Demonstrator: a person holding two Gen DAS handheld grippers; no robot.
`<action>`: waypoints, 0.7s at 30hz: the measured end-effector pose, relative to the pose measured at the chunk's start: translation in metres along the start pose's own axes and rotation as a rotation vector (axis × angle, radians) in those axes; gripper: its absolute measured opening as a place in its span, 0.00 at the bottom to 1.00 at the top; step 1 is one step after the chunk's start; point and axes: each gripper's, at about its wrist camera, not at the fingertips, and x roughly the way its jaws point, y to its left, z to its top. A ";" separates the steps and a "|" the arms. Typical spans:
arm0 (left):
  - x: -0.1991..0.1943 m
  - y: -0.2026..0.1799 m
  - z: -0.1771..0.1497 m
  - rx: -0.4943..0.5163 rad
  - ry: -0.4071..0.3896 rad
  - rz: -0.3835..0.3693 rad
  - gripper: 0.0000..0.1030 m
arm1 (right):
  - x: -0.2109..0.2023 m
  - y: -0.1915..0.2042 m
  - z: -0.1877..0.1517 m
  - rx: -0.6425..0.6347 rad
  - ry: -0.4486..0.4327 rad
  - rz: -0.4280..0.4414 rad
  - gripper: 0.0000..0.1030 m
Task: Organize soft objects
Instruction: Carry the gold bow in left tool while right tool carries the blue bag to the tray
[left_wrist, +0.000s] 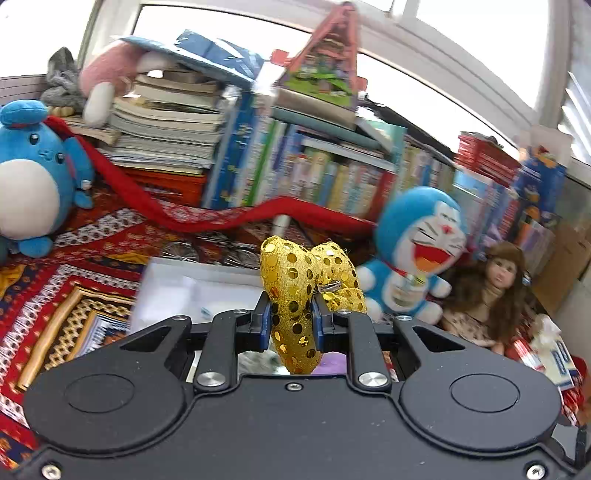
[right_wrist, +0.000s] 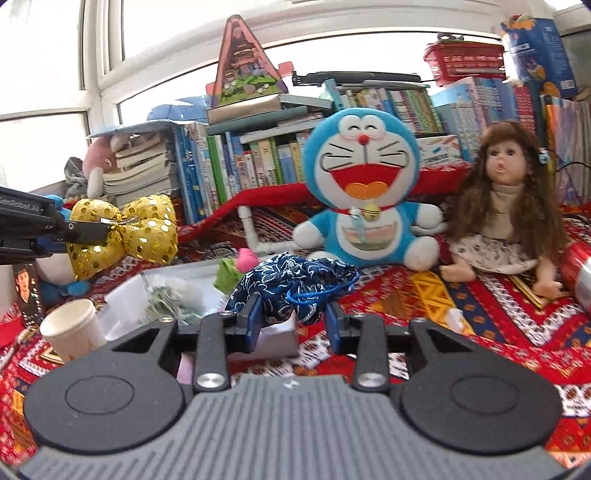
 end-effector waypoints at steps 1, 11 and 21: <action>0.003 0.006 0.005 -0.008 0.008 0.005 0.19 | 0.003 0.003 0.003 -0.002 0.004 0.007 0.39; 0.056 0.047 0.040 -0.058 0.148 0.059 0.20 | 0.056 0.032 0.024 -0.009 0.090 0.077 0.39; 0.132 0.061 0.052 -0.091 0.303 0.089 0.20 | 0.102 0.057 0.024 -0.017 0.186 0.101 0.39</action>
